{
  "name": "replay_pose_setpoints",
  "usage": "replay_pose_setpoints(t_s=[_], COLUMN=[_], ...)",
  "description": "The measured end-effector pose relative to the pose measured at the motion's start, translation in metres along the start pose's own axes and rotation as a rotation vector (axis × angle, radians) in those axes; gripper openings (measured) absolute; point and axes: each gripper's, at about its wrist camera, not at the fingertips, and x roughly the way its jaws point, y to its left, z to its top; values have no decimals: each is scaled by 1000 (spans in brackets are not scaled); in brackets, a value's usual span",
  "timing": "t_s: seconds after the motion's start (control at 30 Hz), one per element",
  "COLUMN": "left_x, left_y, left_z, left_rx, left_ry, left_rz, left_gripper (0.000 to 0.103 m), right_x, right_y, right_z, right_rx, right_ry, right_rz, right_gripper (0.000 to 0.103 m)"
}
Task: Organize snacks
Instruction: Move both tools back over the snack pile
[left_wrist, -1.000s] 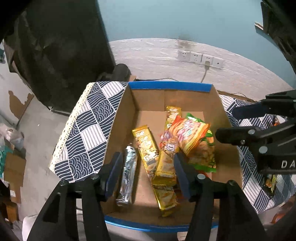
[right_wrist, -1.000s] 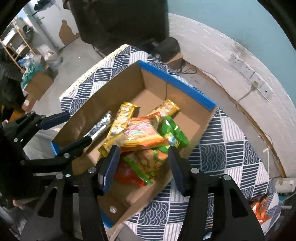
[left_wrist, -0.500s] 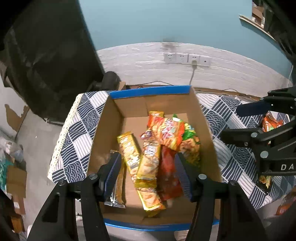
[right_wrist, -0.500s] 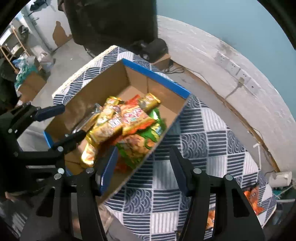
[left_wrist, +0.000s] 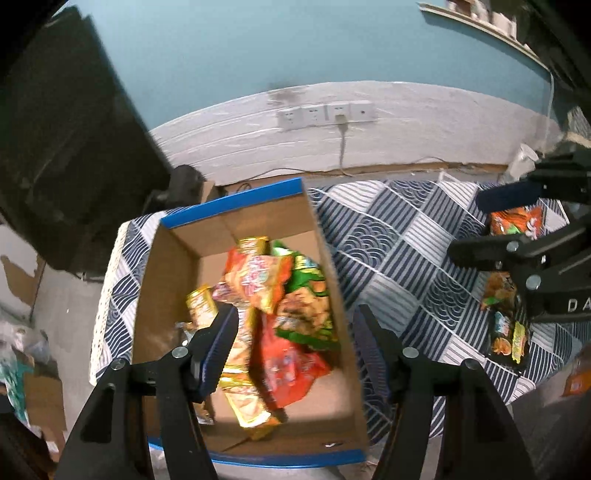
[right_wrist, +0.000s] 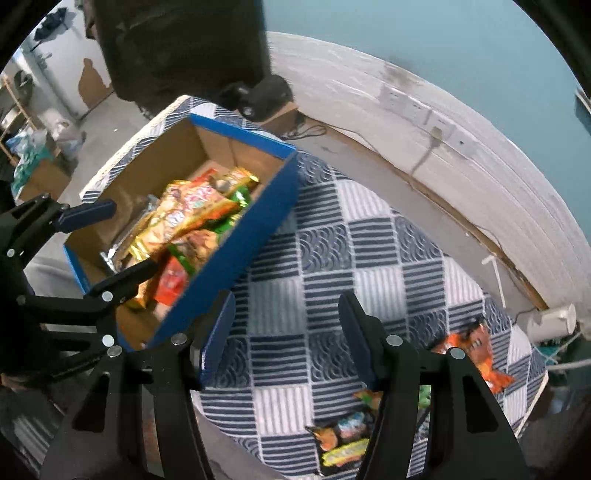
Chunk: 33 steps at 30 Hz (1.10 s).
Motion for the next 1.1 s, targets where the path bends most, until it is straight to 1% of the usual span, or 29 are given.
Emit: replay_pose_setpoints(t_s=[0.17,0.37,0.43,0.47,0.6,0.63,0.93,1.1], left_x=[1,0,-1,-1,-3,-2,11,26], left_y=[-27,-57,-69,-75,-98,-104,-147,-169], left_z=[5,13,14,15,17,18,22,22], left_rx=[50,94,110,118,154,161,214,238], left_ry=[6,11,11,11,13,16,40,70], left_rz=[-22,-51,-60,-64,-79,-83,-115,-127], left_gripper=[66,67,69,71,72,72,73,74], right_x=[-9,-20,-24,-25,-29,-29,-15,-1], right_y=[-28,-55,-63,-69,-89,-94,-138,-159], right_z=[-20,-44,-52,-57,-77,-82,-126,-143], right_rx=[35,84,95,103,140,151,251,300], right_ry=[-2,-8,-9,-10,-7,-4,50,84], right_rz=[-29,-44,-52,-57,-73,-76,-100,-116], right_gripper=[59,59,59,59,65,65,65,65])
